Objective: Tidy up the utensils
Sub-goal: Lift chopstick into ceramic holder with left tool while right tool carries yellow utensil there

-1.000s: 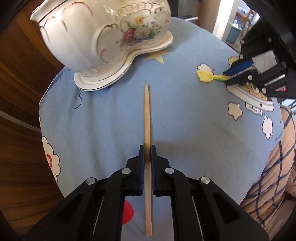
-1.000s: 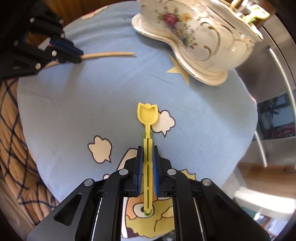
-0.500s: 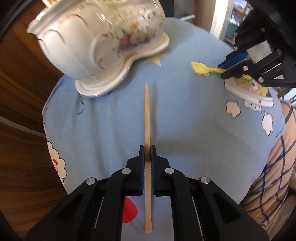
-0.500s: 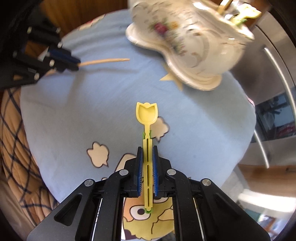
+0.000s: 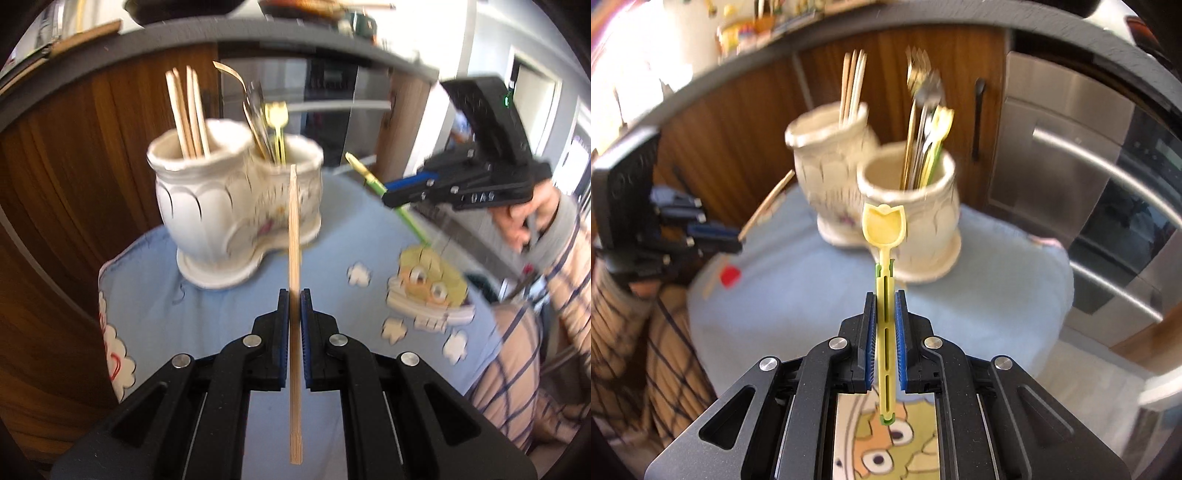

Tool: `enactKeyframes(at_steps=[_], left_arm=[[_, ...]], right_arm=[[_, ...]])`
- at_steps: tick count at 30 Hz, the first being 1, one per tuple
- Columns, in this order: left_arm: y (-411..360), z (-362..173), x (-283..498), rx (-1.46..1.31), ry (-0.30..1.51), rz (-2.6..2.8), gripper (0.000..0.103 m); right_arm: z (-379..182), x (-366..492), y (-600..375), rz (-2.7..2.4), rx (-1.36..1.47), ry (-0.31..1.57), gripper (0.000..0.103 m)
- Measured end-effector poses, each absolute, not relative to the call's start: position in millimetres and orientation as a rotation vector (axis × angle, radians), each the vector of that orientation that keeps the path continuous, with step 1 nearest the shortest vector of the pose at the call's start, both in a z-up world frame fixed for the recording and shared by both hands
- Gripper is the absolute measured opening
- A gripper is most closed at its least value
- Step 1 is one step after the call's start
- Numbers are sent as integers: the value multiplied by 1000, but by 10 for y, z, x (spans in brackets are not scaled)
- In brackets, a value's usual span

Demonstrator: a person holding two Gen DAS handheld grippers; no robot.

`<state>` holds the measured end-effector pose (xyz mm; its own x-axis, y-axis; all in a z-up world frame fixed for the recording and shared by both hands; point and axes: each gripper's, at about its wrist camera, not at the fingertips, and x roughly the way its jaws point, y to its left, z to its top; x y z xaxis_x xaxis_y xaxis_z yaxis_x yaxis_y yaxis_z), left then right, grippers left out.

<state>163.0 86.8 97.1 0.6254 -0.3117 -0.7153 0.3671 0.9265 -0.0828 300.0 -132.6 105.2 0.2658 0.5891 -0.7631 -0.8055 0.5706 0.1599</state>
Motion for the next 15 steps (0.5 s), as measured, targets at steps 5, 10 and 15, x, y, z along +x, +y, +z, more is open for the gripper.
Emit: enactKeyframes(at_steps=[5,10,15], left_arm=[[901,1148,1666,19,690,-391,6],[1019,1386,1768,-15,600,-374,6],[1134,1572,1857,-49,526,-354,6]], right_arm=[[1107,3021,-1441,971,-156,809,11],[1185,3054,-1492,989,-49,738,11],[1303,3093,-1466,1007,35,660,11]])
